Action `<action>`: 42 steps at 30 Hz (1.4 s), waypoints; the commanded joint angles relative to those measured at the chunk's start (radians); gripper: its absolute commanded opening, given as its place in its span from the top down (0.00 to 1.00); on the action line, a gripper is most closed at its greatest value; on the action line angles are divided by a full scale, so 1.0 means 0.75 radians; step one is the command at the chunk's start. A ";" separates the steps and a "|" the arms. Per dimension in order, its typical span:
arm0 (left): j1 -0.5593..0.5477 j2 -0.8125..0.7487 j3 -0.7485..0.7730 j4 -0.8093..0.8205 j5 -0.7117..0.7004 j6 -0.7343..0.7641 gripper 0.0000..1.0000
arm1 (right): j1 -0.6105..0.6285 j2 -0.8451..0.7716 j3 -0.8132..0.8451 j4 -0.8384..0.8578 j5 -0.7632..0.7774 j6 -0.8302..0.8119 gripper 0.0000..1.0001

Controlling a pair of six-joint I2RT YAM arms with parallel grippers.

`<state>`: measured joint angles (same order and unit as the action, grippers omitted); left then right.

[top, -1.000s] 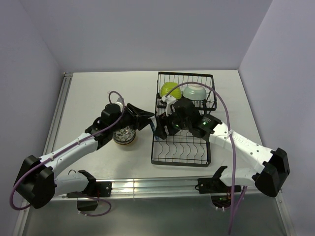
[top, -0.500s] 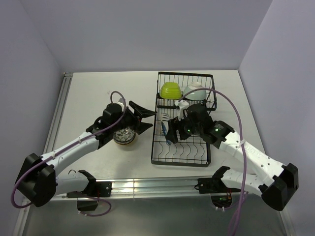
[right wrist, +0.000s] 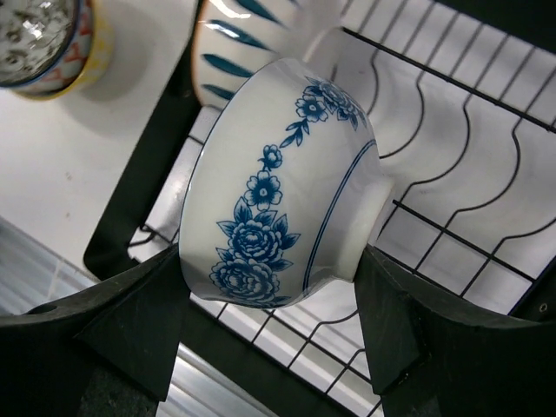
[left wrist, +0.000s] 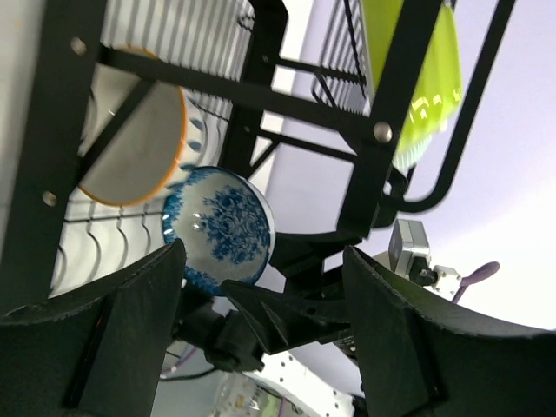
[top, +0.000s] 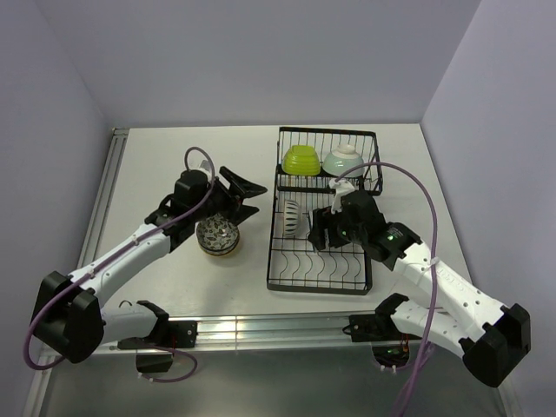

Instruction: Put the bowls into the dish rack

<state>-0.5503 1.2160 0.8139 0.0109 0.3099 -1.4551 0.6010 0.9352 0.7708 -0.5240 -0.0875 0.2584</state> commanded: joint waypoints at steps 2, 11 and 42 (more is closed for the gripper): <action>0.048 0.011 0.046 -0.037 -0.025 0.093 0.22 | -0.032 -0.012 -0.023 0.171 0.108 0.103 1.00; 0.110 -0.010 0.052 -0.059 -0.035 0.165 0.21 | -0.032 0.044 -0.042 0.240 0.233 0.163 1.00; 0.192 -0.003 -0.024 0.006 0.098 0.120 0.24 | 0.017 0.142 -0.115 0.373 0.297 0.128 1.00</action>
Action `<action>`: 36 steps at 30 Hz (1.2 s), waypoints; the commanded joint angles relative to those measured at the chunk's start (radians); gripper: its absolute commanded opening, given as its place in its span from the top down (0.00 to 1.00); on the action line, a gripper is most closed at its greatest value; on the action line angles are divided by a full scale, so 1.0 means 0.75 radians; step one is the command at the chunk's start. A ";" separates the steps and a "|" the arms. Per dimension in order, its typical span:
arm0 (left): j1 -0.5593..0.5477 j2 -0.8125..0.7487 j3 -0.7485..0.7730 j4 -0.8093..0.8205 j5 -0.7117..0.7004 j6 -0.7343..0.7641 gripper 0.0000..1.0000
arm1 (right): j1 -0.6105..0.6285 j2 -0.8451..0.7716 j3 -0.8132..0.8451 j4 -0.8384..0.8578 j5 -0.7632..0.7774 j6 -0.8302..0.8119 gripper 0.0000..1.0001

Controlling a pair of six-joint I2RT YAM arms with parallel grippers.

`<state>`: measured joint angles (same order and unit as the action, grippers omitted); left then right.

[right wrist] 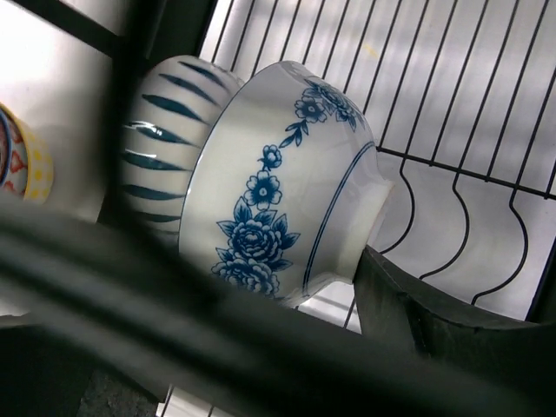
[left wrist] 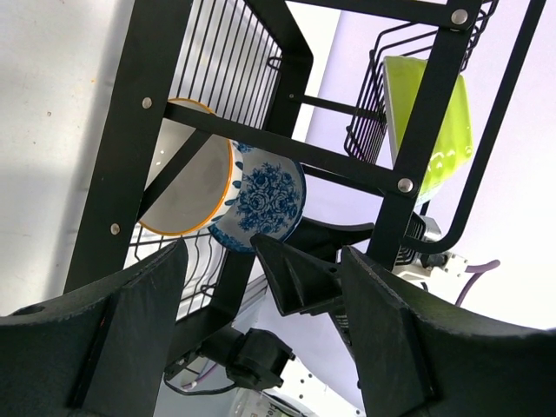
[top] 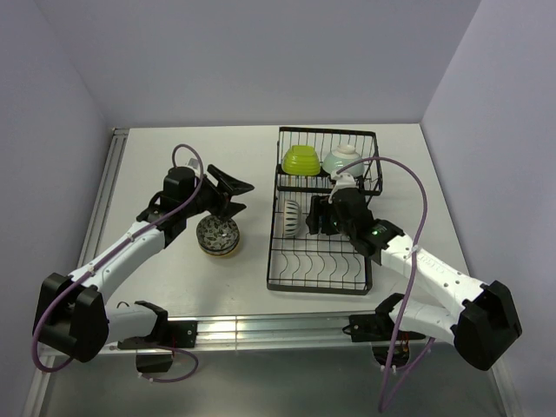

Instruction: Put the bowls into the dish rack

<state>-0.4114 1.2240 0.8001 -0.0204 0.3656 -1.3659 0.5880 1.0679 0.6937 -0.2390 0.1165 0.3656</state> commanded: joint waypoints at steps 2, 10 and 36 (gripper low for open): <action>0.007 -0.016 -0.005 0.046 0.026 0.007 0.24 | 0.052 -0.035 -0.025 -0.007 0.047 -0.023 1.00; 0.009 -0.035 -0.026 0.054 0.026 0.005 0.24 | 0.057 -0.121 -0.127 0.040 0.029 -0.050 1.00; 0.031 -0.082 -0.087 0.084 0.075 -0.028 0.25 | 0.167 -0.144 -0.144 -0.015 -0.059 0.018 1.00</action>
<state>-0.3916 1.1877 0.7391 -0.0044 0.4019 -1.3766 0.6941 0.9375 0.5552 -0.1795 0.1062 0.3271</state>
